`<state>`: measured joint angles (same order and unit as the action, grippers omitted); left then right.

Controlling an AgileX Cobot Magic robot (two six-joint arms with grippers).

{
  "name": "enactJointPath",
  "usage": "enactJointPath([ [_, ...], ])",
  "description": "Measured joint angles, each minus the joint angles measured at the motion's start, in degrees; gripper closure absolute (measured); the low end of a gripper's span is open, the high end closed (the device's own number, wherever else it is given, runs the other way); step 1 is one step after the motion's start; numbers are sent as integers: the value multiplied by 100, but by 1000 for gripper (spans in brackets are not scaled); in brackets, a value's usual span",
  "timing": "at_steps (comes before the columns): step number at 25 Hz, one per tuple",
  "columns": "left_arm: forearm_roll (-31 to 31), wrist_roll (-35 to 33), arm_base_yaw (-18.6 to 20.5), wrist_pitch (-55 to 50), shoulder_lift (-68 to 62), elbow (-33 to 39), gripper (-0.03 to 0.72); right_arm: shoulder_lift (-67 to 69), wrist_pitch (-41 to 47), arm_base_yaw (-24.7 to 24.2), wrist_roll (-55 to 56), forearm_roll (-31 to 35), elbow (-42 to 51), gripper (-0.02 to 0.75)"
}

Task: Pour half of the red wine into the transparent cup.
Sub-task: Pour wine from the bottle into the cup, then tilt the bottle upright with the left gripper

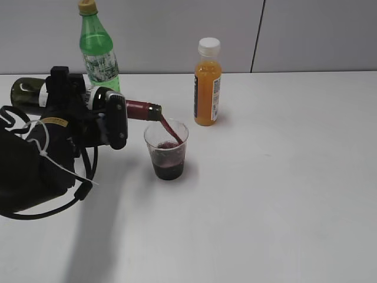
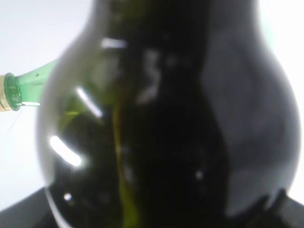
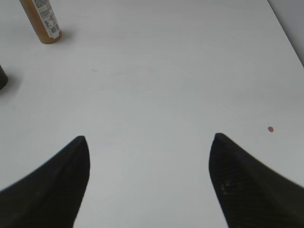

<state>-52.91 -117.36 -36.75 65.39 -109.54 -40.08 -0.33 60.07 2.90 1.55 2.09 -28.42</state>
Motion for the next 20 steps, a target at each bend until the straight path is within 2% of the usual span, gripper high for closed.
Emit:
enactJointPath([
  [6, 0, 60, 0, 0, 0, 0, 141, 0, 0, 0, 0, 0, 0, 150],
  [20, 155, 1075, -65, 6, 0, 0, 141, 0, 0, 0, 12, 0, 0, 150],
])
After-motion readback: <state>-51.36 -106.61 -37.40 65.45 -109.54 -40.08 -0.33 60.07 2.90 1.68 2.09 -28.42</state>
